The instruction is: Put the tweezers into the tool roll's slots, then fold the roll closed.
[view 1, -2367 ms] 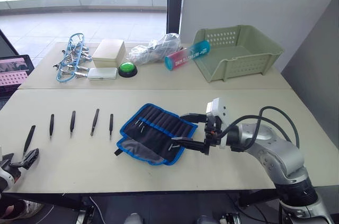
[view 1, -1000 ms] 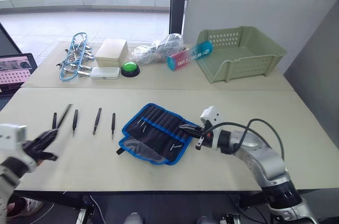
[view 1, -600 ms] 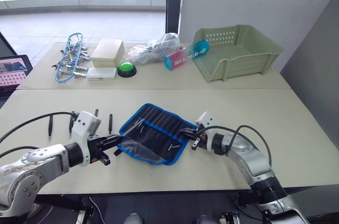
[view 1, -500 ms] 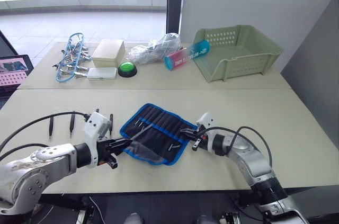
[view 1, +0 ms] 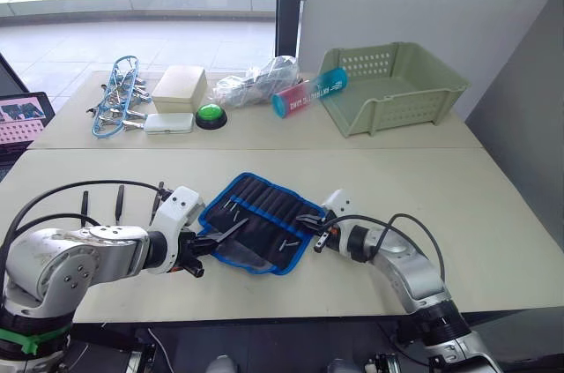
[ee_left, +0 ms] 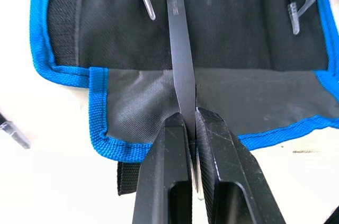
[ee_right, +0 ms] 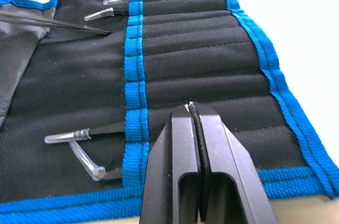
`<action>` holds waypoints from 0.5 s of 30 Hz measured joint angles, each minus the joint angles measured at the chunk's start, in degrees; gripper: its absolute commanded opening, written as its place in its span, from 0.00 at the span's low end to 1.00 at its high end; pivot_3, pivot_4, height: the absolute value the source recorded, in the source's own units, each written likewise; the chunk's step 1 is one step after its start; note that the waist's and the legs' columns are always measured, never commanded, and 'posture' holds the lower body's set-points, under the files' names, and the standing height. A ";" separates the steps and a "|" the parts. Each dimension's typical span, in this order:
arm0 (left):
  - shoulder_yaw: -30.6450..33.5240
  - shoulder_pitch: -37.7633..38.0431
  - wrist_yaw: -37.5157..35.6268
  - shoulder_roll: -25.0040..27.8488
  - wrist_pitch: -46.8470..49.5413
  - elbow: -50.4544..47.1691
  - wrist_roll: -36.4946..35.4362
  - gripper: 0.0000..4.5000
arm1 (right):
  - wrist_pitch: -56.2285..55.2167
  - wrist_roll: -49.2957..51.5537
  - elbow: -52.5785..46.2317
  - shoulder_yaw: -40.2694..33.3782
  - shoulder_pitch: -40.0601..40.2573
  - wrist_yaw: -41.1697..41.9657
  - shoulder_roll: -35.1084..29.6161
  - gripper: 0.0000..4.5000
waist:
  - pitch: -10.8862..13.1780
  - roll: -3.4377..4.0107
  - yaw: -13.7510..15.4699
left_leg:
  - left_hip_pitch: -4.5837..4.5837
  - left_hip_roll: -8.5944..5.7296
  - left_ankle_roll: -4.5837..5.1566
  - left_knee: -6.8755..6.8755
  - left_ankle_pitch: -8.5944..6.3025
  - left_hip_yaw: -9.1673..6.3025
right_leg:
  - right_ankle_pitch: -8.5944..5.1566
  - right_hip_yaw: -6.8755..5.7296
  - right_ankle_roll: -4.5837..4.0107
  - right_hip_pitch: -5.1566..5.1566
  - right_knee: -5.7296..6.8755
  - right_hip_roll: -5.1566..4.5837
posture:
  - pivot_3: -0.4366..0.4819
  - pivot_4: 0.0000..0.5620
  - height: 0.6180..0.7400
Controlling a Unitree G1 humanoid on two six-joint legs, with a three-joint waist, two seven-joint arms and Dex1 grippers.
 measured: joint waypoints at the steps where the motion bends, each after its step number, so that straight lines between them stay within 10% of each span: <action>1: -0.55 -0.24 -0.22 -0.03 -0.02 0.36 0.59 0.00 | 0.09 -0.17 -0.23 0.17 0.02 -0.12 0.00 0.01 | 0.00 0.00 0.00 | 0.00 0.00 0.00 0.00 0.00 0.00 | 0.00 0.00 0.00 0.00 0.00 0.00 | 0.48 0.27 0.85; 15: -8.15 -10.77 -2.08 -4.89 -0.04 7.24 7.28 0.00 | 4.29 -1.79 -3.58 0.74 1.19 -2.06 -0.41 0.01 | -0.02 -0.04 0.40 | -0.01 -0.01 0.00 0.02 0.00 0.00 | 0.00 0.00 0.00 0.03 -0.02 0.00 | 0.48 0.27 0.85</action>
